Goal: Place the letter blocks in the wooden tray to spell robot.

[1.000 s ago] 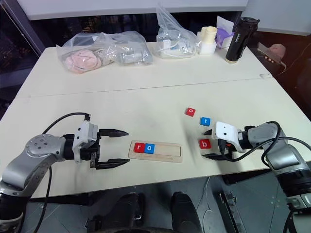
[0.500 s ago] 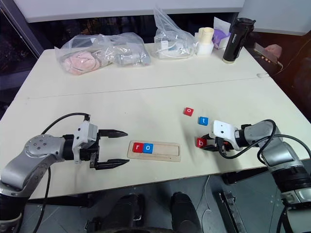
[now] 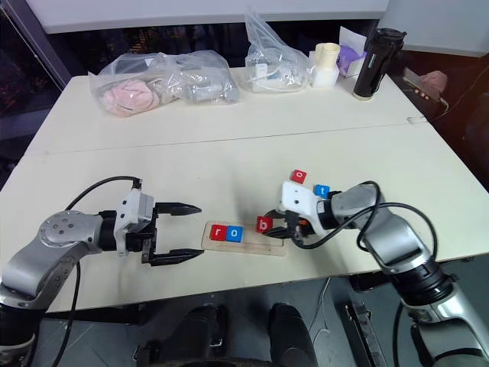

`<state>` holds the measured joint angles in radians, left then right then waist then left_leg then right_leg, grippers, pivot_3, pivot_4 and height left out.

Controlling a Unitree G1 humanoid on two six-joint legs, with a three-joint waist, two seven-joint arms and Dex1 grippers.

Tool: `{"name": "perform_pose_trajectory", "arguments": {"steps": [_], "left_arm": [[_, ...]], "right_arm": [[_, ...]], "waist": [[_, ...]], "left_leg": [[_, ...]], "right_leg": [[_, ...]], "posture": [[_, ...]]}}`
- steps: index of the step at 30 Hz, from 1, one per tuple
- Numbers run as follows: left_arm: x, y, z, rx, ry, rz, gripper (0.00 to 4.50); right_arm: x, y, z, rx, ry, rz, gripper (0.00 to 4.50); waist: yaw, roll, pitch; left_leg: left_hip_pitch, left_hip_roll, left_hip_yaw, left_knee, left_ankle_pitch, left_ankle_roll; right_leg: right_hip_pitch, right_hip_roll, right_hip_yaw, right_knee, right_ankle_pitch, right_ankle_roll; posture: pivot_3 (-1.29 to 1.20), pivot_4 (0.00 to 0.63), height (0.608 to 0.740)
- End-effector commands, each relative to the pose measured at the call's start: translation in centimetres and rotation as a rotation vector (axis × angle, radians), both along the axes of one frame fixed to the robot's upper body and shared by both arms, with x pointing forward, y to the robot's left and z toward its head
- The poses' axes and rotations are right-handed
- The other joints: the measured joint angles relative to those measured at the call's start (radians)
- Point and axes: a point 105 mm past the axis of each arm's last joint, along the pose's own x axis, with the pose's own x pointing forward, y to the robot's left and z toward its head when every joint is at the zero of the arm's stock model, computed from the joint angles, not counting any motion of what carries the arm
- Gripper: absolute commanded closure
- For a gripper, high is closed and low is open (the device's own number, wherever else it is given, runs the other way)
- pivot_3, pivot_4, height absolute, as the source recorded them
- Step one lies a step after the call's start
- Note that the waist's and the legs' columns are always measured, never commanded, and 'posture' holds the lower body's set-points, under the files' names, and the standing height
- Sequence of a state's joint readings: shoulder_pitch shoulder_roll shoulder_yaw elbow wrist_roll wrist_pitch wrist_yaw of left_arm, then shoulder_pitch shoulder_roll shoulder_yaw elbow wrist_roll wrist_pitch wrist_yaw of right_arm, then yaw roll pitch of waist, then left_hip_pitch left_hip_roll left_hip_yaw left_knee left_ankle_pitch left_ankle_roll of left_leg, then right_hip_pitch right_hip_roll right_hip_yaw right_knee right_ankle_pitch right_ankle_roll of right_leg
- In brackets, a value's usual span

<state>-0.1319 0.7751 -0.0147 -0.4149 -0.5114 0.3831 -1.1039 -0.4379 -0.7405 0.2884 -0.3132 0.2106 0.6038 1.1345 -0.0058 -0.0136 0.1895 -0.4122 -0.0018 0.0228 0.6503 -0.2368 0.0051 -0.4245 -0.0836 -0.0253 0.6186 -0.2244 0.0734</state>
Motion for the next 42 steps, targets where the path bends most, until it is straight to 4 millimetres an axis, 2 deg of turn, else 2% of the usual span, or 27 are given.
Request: {"name": "perform_pose_trajectory", "arguments": {"steps": [1, 12, 29, 35, 36, 42], "left_arm": [[-0.3, -0.3, 0.9, -0.011, -0.045, -0.015, 0.00], [-0.7, -0.5, 0.8, -0.014, -0.046, -0.010, 0.00], [-1.0, -0.8, 0.8, -0.019, -0.041, 0.000, 0.00], [-0.9, -0.8, 0.9, -0.021, -0.041, 0.001, 0.00], [-0.9, -0.8, 0.9, -0.021, -0.041, 0.001, 0.00], [-1.0, -0.9, 0.9, -0.022, -0.041, -0.001, 0.00]], "right_arm": [[0.0, 1.0, 0.6, 0.001, -0.048, 0.008, 3.37], [-0.3, 2.2, -1.2, -0.007, -0.020, 0.011, 3.37], [0.1, 2.3, -2.3, -0.026, -0.015, 0.011, 3.37], [0.3, 2.6, -2.0, -0.016, -0.020, 0.016, 0.38], [0.3, 2.7, -1.9, -0.013, -0.022, 0.016, 0.07], [0.5, 2.7, -1.0, 0.008, -0.048, 0.006, 0.07]], "waist": [[0.000, 0.000, 0.000], [-0.004, 0.000, 0.000], [-0.003, 0.000, 0.000], [-0.004, 0.000, 0.000], [-0.004, 0.000, 0.000], [-0.004, 0.000, 0.000]], "left_leg": [[0.000, 0.000, 0.000, 0.000, 0.000, 0.000], [0.000, 0.000, 0.000, 0.000, 0.000, 0.000], [0.000, 0.000, 0.000, 0.000, 0.000, 0.000], [0.000, 0.000, 0.000, 0.000, 0.000, 0.000], [0.000, 0.000, 0.000, 0.000, 0.000, 0.000], [0.000, 0.000, 0.000, 0.000, 0.000, 0.000]], "right_leg": [[0.000, 0.000, 0.000, 0.000, 0.000, 0.000], [0.000, 0.000, 0.000, 0.000, 0.000, 0.000], [0.000, 0.002, 0.000, 0.000, 0.000, 0.000], [0.000, 0.002, 0.000, 0.000, 0.000, 0.000], [0.000, 0.002, 0.000, 0.000, 0.000, 0.000], [0.000, 0.002, 0.000, 0.000, 0.000, 0.000]], "posture": [[0.00, 0.150, 0.740], [0.00, 0.150, 0.740], [0.00, 0.150, 0.740], [0.00, 0.150, 0.740], [0.00, 0.150, 0.740], [0.00, 0.150, 0.740]]}}
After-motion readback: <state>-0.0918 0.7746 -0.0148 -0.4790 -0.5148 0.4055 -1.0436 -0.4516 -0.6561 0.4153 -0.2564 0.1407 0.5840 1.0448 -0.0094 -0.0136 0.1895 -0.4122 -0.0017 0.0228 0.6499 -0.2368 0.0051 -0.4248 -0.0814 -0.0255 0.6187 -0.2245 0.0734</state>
